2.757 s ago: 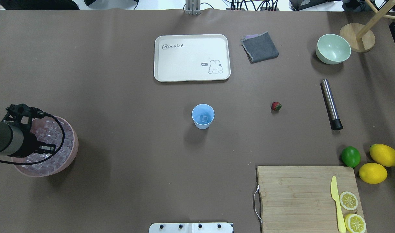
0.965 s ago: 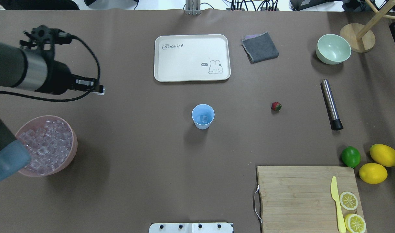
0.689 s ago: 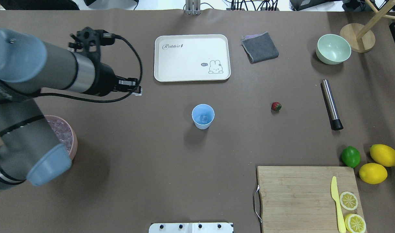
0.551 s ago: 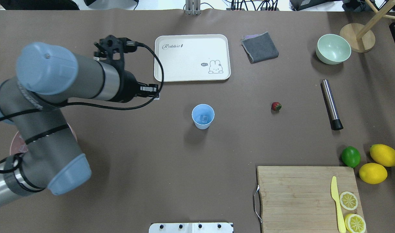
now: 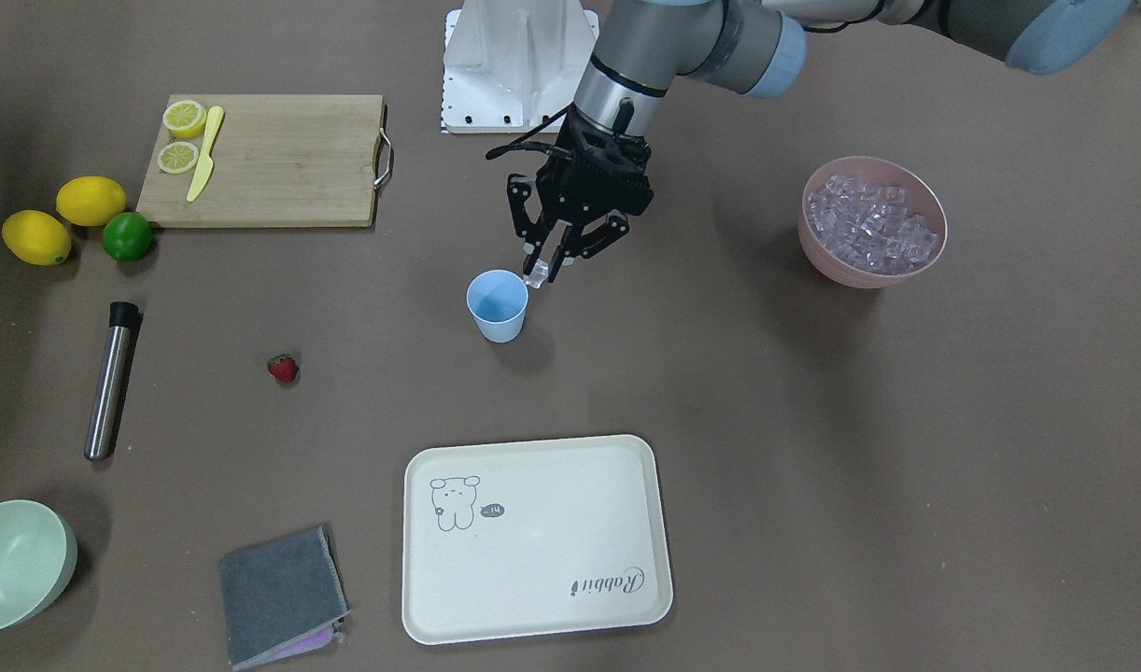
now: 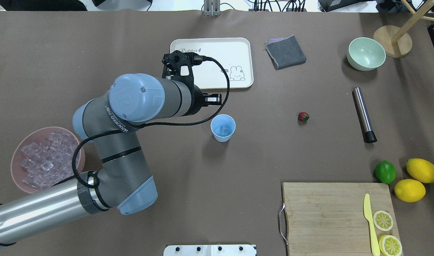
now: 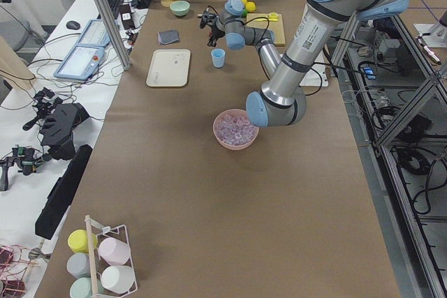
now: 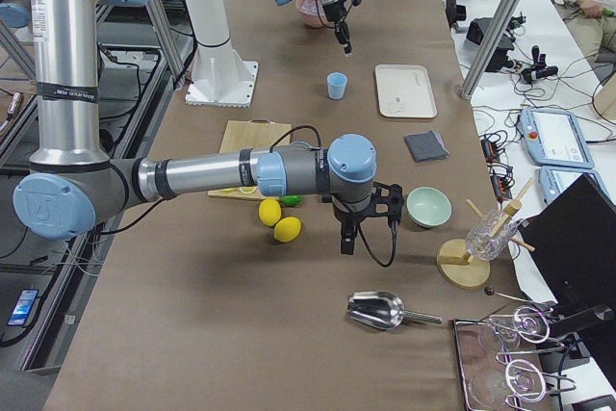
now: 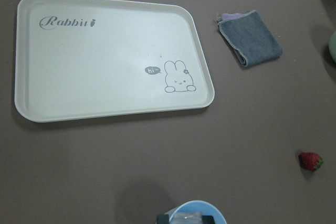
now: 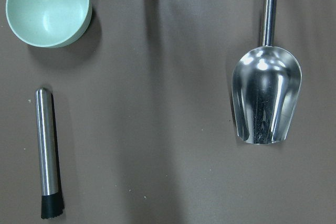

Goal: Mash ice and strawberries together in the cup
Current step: 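Carry the ice cube with the left gripper and drop it into the light-blue cup, then move the left gripper back over the ice bowl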

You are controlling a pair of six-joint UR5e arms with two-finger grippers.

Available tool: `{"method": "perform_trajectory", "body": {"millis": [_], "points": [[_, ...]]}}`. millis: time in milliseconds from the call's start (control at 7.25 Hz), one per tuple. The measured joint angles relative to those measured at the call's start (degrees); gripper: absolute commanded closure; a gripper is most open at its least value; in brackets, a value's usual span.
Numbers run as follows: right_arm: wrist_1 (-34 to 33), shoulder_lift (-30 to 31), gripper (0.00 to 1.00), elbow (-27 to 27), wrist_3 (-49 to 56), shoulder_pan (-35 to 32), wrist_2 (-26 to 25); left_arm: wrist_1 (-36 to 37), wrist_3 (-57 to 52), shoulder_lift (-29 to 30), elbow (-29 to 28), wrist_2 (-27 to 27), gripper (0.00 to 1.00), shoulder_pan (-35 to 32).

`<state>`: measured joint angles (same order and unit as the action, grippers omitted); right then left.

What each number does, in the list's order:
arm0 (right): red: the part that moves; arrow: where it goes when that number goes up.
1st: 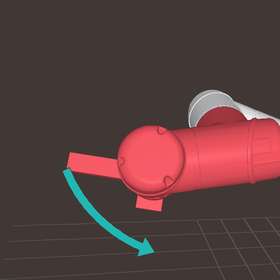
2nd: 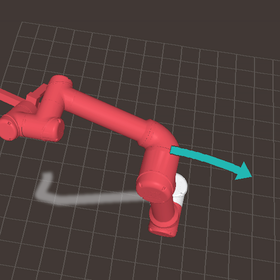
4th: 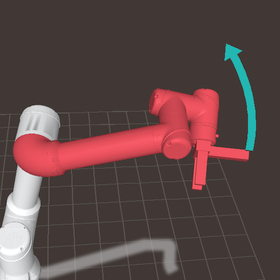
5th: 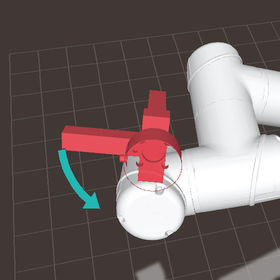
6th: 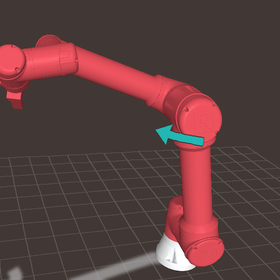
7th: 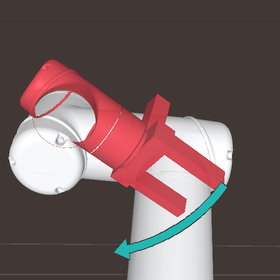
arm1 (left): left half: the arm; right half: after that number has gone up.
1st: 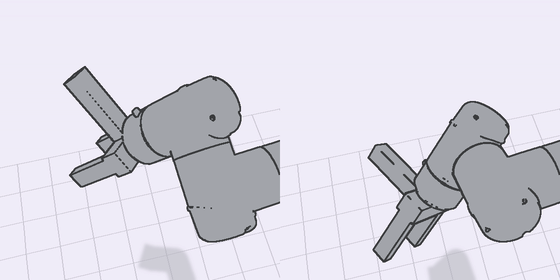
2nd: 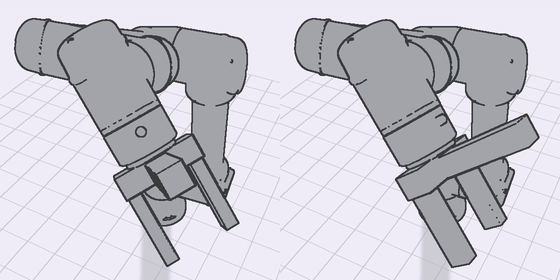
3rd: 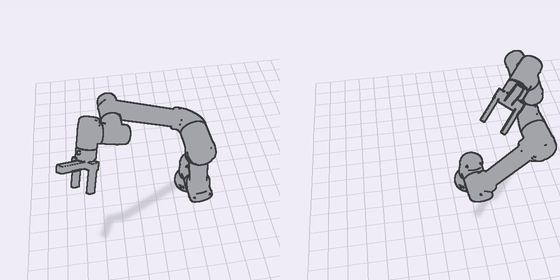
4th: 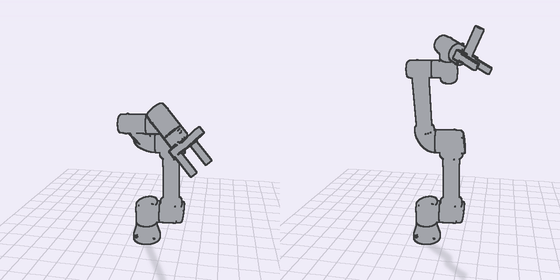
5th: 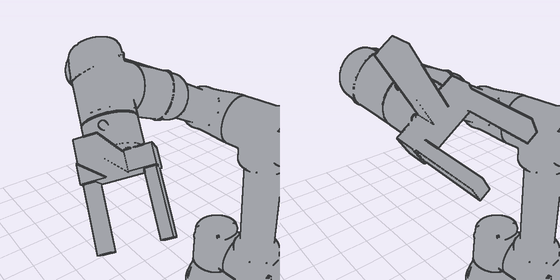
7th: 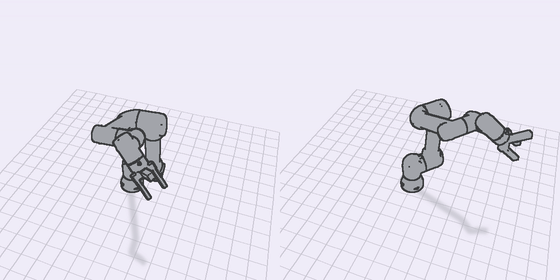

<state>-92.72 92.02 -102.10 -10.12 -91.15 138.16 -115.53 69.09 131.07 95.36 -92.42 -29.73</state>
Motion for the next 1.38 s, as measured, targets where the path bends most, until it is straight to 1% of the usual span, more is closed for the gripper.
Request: {"method": "perform_trajectory", "body": {"millis": [138, 276, 689, 827, 965, 1241, 1378], "points": [[0.0, -0.3, 0.00, -0.1, -0.3, 0.0, 0.0, -2.5, 0.4, 0.7, -3.3, 0.4, 1.00, 0.2], [0.0, -0.5, 0.00, -0.1, -0.5, 0.0, 0.0, -3.9, 1.1, 1.0, -5.1, 0.4, 1.00, 0.8], [0.0, -0.9, 0.00, 0.0, -0.7, 0.0, 0.0, -4.5, 4.0, 1.3, -6.0, 0.5, 1.00, 3.4], [0.0, -0.9, 0.00, 0.0, -0.7, 0.0, 0.0, -4.5, 4.2, 1.3, -6.1, 0.5, 0.21, 3.8], [0.0, -0.9, 0.00, 0.0, -0.7, 0.0, 0.0, -4.4, 4.3, 1.3, -6.1, 0.6, 0.03, 4.0], [0.0, -0.9, 0.00, -0.1, -0.8, 0.0, 0.0, -4.3, 4.5, 1.4, -5.8, 1.7, 0.03, 4.0], [0.0, -1.0, 0.00, -0.1, -0.8, 0.0, 0.0, -2.5, 4.2, 1.5, -4.4, 2.0, 0.03, 3.9]]}}
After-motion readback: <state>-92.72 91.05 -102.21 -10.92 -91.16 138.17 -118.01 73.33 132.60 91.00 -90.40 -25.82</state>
